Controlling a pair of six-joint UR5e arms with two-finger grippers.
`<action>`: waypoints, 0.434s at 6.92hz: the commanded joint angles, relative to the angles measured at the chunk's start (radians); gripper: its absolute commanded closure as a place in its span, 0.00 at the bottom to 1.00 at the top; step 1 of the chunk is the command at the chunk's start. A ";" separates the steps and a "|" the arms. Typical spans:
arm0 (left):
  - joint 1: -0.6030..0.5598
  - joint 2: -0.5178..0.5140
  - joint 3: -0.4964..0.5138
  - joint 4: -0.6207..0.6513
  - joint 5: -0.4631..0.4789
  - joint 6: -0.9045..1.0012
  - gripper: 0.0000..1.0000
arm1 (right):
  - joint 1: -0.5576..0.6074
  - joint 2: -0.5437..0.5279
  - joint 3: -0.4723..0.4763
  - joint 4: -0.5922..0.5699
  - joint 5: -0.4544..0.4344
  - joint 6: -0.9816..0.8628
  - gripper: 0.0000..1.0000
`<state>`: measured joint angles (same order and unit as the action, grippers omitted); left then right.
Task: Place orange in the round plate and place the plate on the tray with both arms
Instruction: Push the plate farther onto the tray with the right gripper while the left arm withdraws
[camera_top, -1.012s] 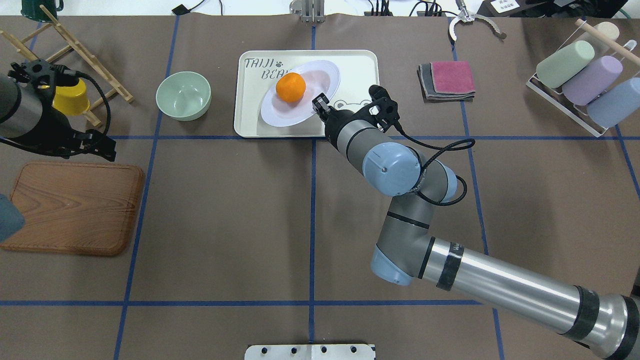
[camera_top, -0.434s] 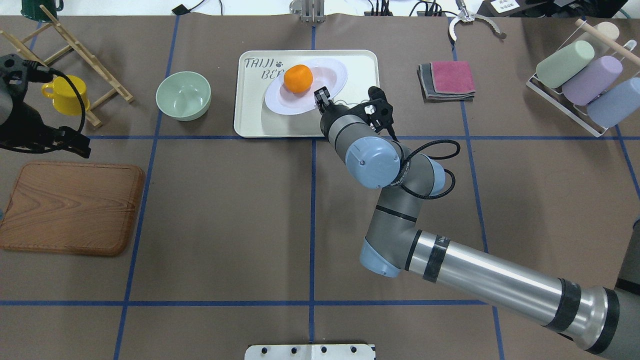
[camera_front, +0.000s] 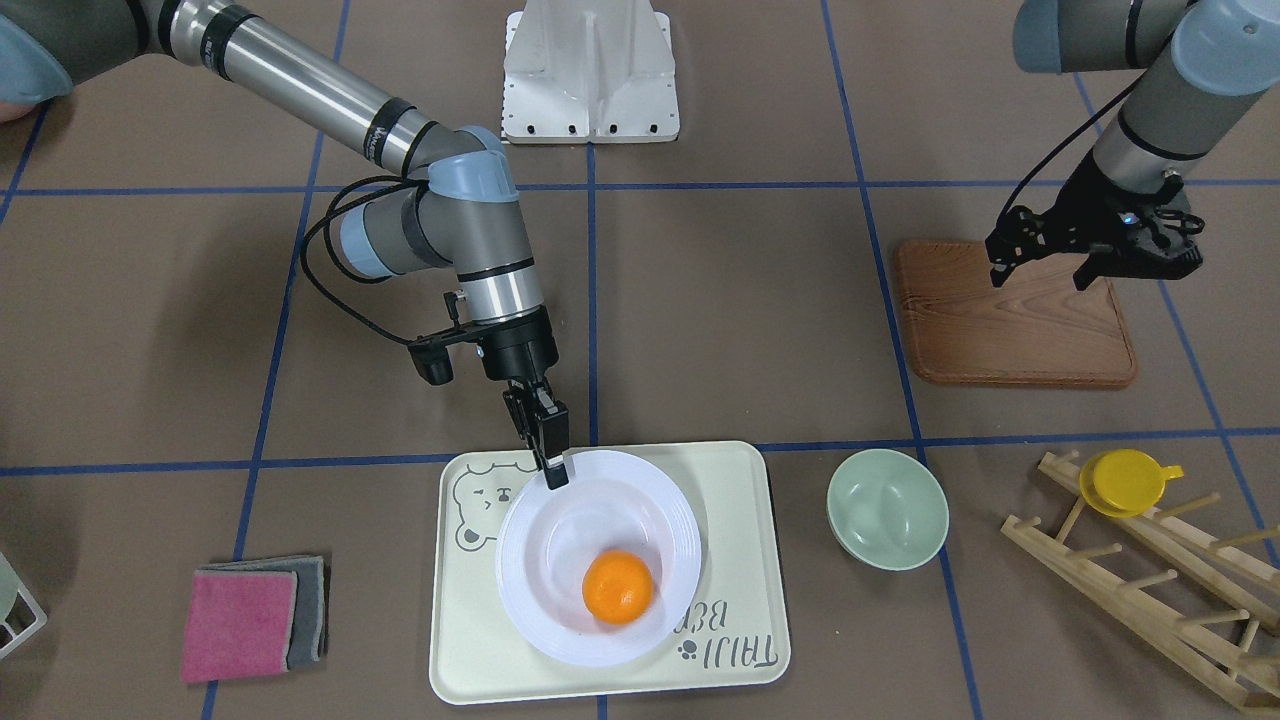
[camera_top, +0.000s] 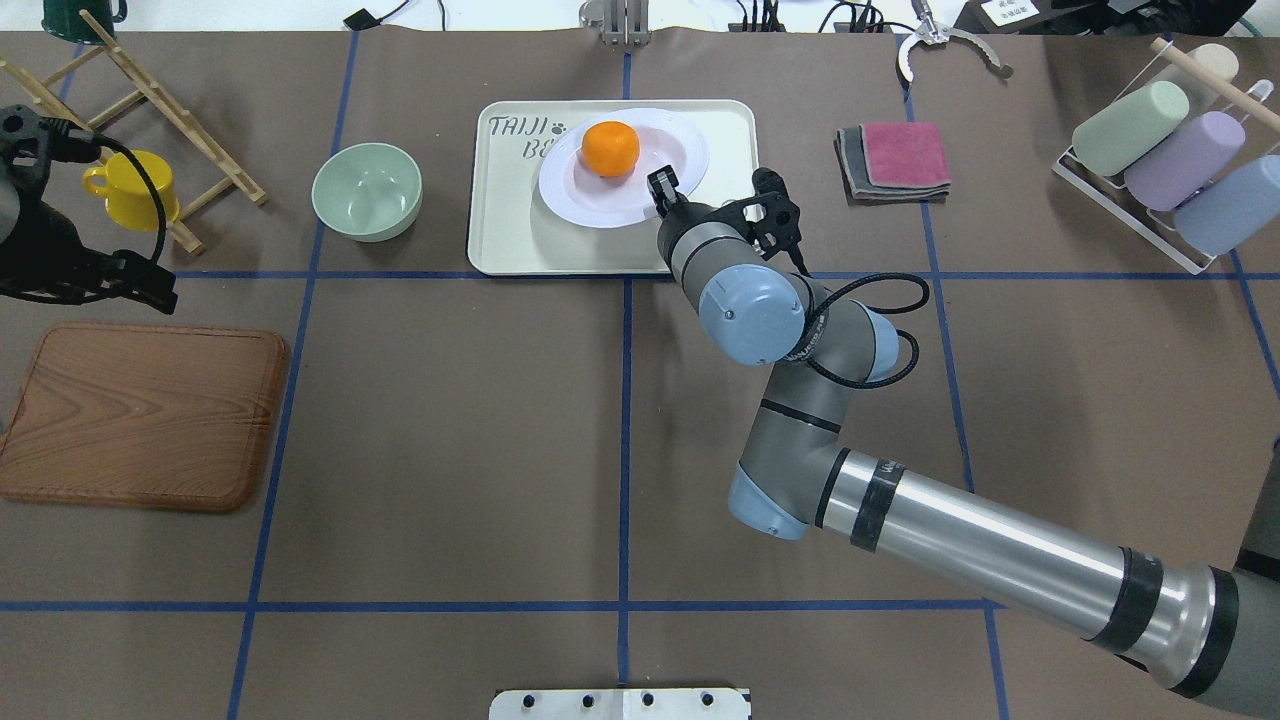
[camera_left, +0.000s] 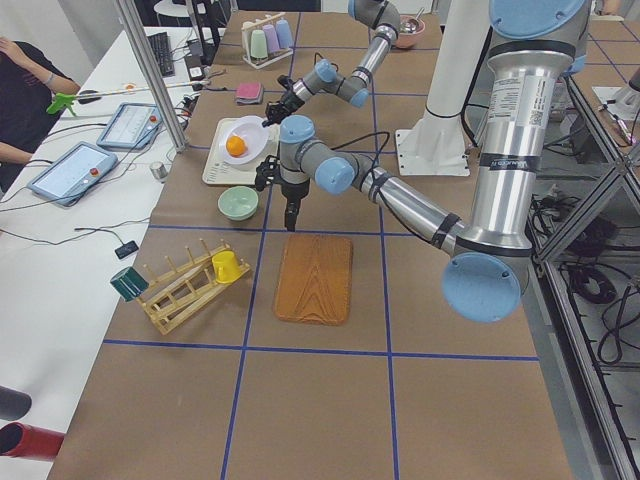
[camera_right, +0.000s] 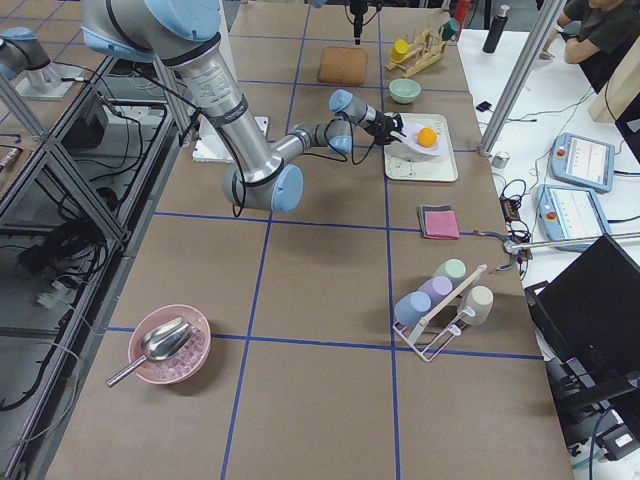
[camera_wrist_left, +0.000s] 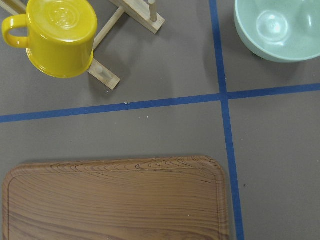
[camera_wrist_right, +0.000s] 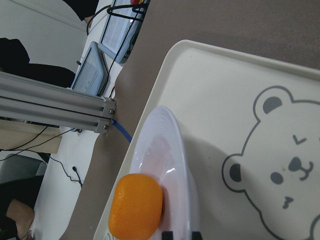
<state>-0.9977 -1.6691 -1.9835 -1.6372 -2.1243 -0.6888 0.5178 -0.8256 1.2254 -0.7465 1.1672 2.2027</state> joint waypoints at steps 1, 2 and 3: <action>-0.010 0.000 -0.001 0.000 -0.002 0.000 0.03 | 0.014 0.002 0.021 -0.060 0.101 -0.209 0.00; -0.012 0.000 0.000 0.000 -0.002 0.000 0.03 | 0.052 -0.007 0.111 -0.211 0.246 -0.312 0.00; -0.016 0.005 0.002 0.002 0.000 0.035 0.03 | 0.103 -0.073 0.307 -0.390 0.437 -0.515 0.00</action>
<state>-1.0096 -1.6674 -1.9833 -1.6363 -2.1257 -0.6790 0.5713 -0.8471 1.3590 -0.9561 1.4117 1.8836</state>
